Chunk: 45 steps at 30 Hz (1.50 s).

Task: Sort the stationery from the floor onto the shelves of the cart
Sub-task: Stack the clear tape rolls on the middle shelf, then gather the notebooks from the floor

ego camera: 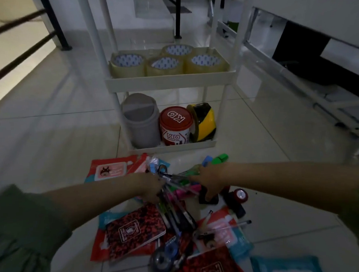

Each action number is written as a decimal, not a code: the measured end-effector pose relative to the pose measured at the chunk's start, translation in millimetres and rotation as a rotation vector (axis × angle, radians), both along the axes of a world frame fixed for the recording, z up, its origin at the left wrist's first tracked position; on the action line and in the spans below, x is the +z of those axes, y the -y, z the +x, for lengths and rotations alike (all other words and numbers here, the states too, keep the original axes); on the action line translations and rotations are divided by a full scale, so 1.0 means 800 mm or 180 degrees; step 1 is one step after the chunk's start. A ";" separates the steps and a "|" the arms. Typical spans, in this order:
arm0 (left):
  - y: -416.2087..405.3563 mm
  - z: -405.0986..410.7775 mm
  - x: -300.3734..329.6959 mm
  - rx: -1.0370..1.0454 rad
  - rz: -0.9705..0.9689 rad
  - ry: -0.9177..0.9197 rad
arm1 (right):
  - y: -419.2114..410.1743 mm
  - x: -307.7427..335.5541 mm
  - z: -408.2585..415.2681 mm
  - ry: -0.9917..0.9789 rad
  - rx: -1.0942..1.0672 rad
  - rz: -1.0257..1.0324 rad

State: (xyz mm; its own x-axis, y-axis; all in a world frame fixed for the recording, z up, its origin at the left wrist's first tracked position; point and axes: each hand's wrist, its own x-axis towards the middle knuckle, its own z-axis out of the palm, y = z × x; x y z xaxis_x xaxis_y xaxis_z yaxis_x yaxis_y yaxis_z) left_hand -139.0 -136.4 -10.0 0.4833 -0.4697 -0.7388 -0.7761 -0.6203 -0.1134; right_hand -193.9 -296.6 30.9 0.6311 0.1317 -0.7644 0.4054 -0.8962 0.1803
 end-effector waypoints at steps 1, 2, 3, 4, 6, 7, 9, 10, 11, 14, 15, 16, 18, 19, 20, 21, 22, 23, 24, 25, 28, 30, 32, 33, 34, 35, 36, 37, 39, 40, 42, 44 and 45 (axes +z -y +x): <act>0.000 -0.010 -0.002 0.0031 -0.0093 -0.0114 | 0.004 -0.008 -0.003 -0.0027 0.0013 -0.0086; 0.001 -0.022 -0.003 0.0058 -0.0056 -0.0226 | 0.009 -0.017 -0.006 -0.0081 0.0006 -0.0143; 0.003 -0.031 -0.005 0.0052 0.0030 -0.0294 | 0.015 -0.025 -0.008 -0.0142 -0.0011 -0.0146; 0.007 -0.038 -0.006 0.0051 0.0119 -0.0331 | 0.020 -0.032 -0.011 -0.0172 -0.0031 -0.0093; 0.012 -0.040 -0.007 0.0079 0.0112 -0.0425 | 0.027 -0.037 -0.016 -0.0142 0.0000 0.0030; 0.014 -0.037 -0.005 0.0137 0.0044 -0.0542 | 0.029 -0.037 -0.017 -0.0110 0.0044 0.0055; 0.014 -0.030 0.002 0.0247 -0.0152 -0.0840 | 0.030 -0.037 -0.020 -0.0026 0.0236 -0.0009; 0.012 -0.027 0.005 0.0277 -0.0251 -0.0941 | 0.031 -0.038 -0.021 0.0029 0.0353 -0.0064; 0.009 -0.025 0.006 0.0326 -0.0353 -0.0947 | 0.031 -0.038 -0.022 0.0091 0.0462 -0.0128; -0.008 -0.021 0.001 0.0381 -0.0611 -0.0425 | 0.030 -0.041 -0.023 0.0283 0.0650 -0.0362; -0.017 -0.017 -0.005 0.0487 -0.0662 -0.0142 | 0.029 -0.042 -0.023 0.0310 0.0666 -0.0473; -0.026 -0.012 -0.011 0.0578 -0.0737 0.0133 | 0.028 -0.042 -0.023 0.0319 0.0643 -0.0544; -0.043 0.003 -0.021 0.0898 -0.0805 0.0503 | 0.023 -0.042 -0.021 0.0323 0.0529 -0.0506; -0.049 0.009 -0.022 0.1048 -0.0724 0.0516 | 0.020 -0.042 -0.021 0.0365 0.0505 -0.0391; -0.054 0.013 -0.021 0.1159 -0.0569 0.0417 | 0.016 -0.042 -0.021 0.0444 0.0511 -0.0232; -0.057 0.013 -0.020 0.1259 -0.0365 0.0235 | 0.012 -0.042 -0.022 0.0544 0.0551 -0.0063; -0.059 0.007 -0.017 0.1302 -0.0181 -0.0020 | 0.007 -0.043 -0.023 0.0637 0.0624 0.0089; -0.060 -0.005 -0.013 0.1354 -0.0006 -0.0244 | 0.001 -0.044 -0.025 0.0694 0.0712 0.0211; -0.060 -0.020 -0.017 0.1413 0.0133 -0.0365 | -0.005 -0.046 -0.028 0.0717 0.0814 0.0307; -0.062 -0.036 -0.023 0.1406 0.0221 -0.0368 | -0.011 -0.048 -0.031 0.0711 0.0918 0.0381; -0.067 -0.069 -0.045 0.1149 0.0129 0.0067 | -0.028 -0.057 -0.041 0.0631 0.1163 0.0583; -0.070 -0.074 -0.053 0.1120 -0.0018 0.0212 | -0.041 -0.063 -0.045 0.0631 0.1249 0.0743; -0.073 -0.076 -0.056 0.1071 -0.0121 0.0332 | -0.055 -0.068 -0.046 0.0753 0.1190 0.1027; -0.074 -0.080 -0.052 0.0991 -0.0221 0.0392 | -0.061 -0.070 -0.045 0.0783 0.1080 0.1211; -0.078 -0.085 -0.048 0.0871 -0.0331 0.0439 | -0.070 -0.069 -0.045 0.0782 0.0955 0.1394; -0.083 -0.087 -0.044 0.0669 -0.0504 0.0479 | -0.078 -0.069 -0.044 0.0775 0.0828 0.1550; -0.089 -0.087 -0.041 0.0302 -0.0797 0.0629 | -0.085 -0.069 -0.042 0.0753 0.0680 0.1698; -0.096 -0.083 -0.038 -0.0117 -0.1115 0.0834 | -0.093 -0.068 -0.040 0.0708 0.0488 0.1877; -0.109 -0.074 -0.033 -0.0579 -0.1659 0.1185 | -0.107 -0.063 -0.030 0.0528 -0.0118 0.2347; -0.114 -0.068 -0.030 -0.0726 -0.1846 0.1290 | -0.113 -0.057 -0.023 0.0382 -0.0433 0.2543; -0.125 -0.057 -0.026 -0.0948 -0.2015 0.1492 | -0.120 -0.044 -0.007 -0.0042 -0.1065 0.2767; -0.136 -0.053 -0.027 -0.0804 -0.2286 0.1772 | -0.121 -0.039 0.006 -0.0426 -0.1856 0.2972; -0.142 -0.051 -0.028 -0.0472 -0.2470 0.1808 | -0.119 -0.038 0.010 -0.0527 -0.2244 0.3078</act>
State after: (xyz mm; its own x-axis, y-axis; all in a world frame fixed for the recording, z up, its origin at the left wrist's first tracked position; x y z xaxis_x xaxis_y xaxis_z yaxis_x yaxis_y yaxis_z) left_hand -179.6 -22.8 -32.5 0.5689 -0.8125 0.1270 -0.8083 -0.5809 -0.0958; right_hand -186.2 -201.8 0.3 0.6985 0.3602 -0.6184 -0.2722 -0.6655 -0.6950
